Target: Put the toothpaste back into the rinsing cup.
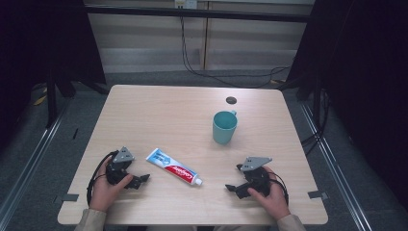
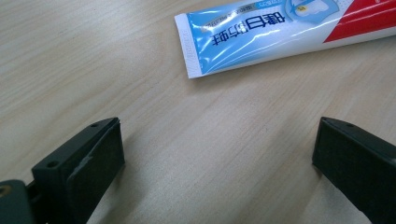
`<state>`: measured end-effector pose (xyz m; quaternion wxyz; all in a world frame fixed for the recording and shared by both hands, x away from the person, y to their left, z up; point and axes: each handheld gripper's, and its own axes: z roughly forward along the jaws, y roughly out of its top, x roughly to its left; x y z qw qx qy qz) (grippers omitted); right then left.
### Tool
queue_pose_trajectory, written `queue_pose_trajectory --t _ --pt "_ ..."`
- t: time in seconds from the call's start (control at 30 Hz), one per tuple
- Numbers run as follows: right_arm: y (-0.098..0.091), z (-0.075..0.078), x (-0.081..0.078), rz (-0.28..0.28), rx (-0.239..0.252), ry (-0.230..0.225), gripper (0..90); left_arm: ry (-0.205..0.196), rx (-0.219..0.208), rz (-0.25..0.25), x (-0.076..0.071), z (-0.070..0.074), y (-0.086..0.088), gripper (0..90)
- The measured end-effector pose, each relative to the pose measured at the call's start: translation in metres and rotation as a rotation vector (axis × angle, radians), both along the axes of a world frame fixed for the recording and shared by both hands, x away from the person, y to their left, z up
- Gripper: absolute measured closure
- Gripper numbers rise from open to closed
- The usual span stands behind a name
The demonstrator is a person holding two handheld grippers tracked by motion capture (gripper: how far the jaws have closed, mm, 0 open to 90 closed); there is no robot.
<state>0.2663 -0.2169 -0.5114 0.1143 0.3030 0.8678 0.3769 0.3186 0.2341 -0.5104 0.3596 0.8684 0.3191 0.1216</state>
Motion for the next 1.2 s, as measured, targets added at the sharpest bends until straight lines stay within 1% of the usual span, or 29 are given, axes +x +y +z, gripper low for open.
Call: queue_pose_trajectory --t 0.03,0.13,0.23,0.27,0.3,0.37,0.4,0.43,0.47,0.5,0.53,0.57,0.6,0.67,0.7,0.73,0.9,0.93,0.97,1.0,1.07,1.13,1.17,1.2 --pt "0.0 0.0 0.0 0.0 0.0 0.0 12.0 0.0 0.0 0.0 0.0 0.0 0.0 1.6" --pt "0.004 0.0 -0.001 -0.032 0.0 0.006 11.7 0.0 -0.001 0.0 0.0 0.0 0.0 1.6" --pt "0.005 0.0 -0.001 -0.036 -0.002 0.001 11.7 0.0 0.0 0.0 0.0 0.0 0.0 1.6" --pt "0.006 0.0 0.0 -0.041 -0.003 0.005 11.7 0.0 0.001 -0.001 0.0 0.0 0.0 1.6" --pt "0.008 0.002 0.002 -0.044 -0.017 0.014 12.4 0.001 0.0 -0.001 0.0 0.0 0.0 1.6" --pt "0.014 0.006 0.005 -0.051 -0.041 0.043 14.1 0.001 0.0 -0.001 0.0 0.0 0.0 1.6" --pt "0.017 0.007 0.007 -0.046 -0.04 0.058 14.5 0.001 0.0 -0.001 0.0 0.0 0.0 1.6" --pt "0.02 0.009 0.009 -0.033 -0.029 0.078 14.5 0.001 0.0 -0.001 0.0 0.0 0.0 1.6" --pt "0.023 0.011 0.011 -0.026 -0.031 0.092 14.6 0.001 -0.001 0.0 0.0 0.0 0.0 1.6" --pt "0.023 0.011 0.011 -0.026 -0.031 0.092 14.6 0.001 -0.001 0.0 0.0 0.0 0.0 1.6" --pt "0.031 0.016 0.015 -0.011 -0.031 0.116 15.1 0.001 0.0 -0.001 0.0 0.0 0.0 1.6" --pt "0.035 0.018 0.016 -0.007 -0.041 0.121 15.6 0.001 0.001 -0.001 0.0 0.0 0.0 1.6" --pt "0.039 0.02 0.018 0.007 -0.052 0.116 15.8 0.001 0.0 -0.001 0.0 0.0 0.0 1.6" --pt "0.05 0.024 0.021 0.025 -0.08 0.121 15.9 0.001 0.001 -0.001 0.0 0.0 0.0 1.6" --pt "0.05 0.024 0.021 0.025 -0.08 0.121 15.9 0.001 0.001 -0.001 0.0 0.0 0.0 1.6" --pt "0.058 0.027 0.023 0.04 -0.094 0.122 15.9 0.001 0.0 -0.001 0.0 0.0 0.0 1.6" --pt "0.074 0.036 0.028 0.07 -0.115 0.127 16.4 0.0 0.0 0.0 0.0 0.0 0.0 1.6" --pt "0.077 0.038 0.029 0.08 -0.11 0.123 16.4 0.001 0.0 -0.001 0.0 0.0 0.0 1.6" --pt "0.08 0.04 0.03 0.082 -0.112 0.131 16.4 0.001 0.0 -0.001 0.0 0.0 0.0 1.6" --pt "0.082 0.043 0.031 0.089 -0.114 0.12 16.6 0.001 0.0 0.0 0.0 0.0 0.0 1.6" --pt "0.087 0.047 0.034 0.092 -0.109 0.127 17.0 0.0 0.0 -0.001 0.0 0.0 0.0 1.5" --pt "0.091 0.049 0.037 0.09 -0.094 0.152 17.0 0.001 0.0 -0.001 0.0 0.0 0.0 1.5" --pt "0.091 0.049 0.037 0.09 -0.094 0.152 17.0 0.001 0.0 -0.001 0.0 0.0 0.0 1.6" --pt "0.096 0.052 0.04 0.091 -0.107 0.151 17.1 0.001 0.004 -0.004 0.0 0.0 0.0 1.5"
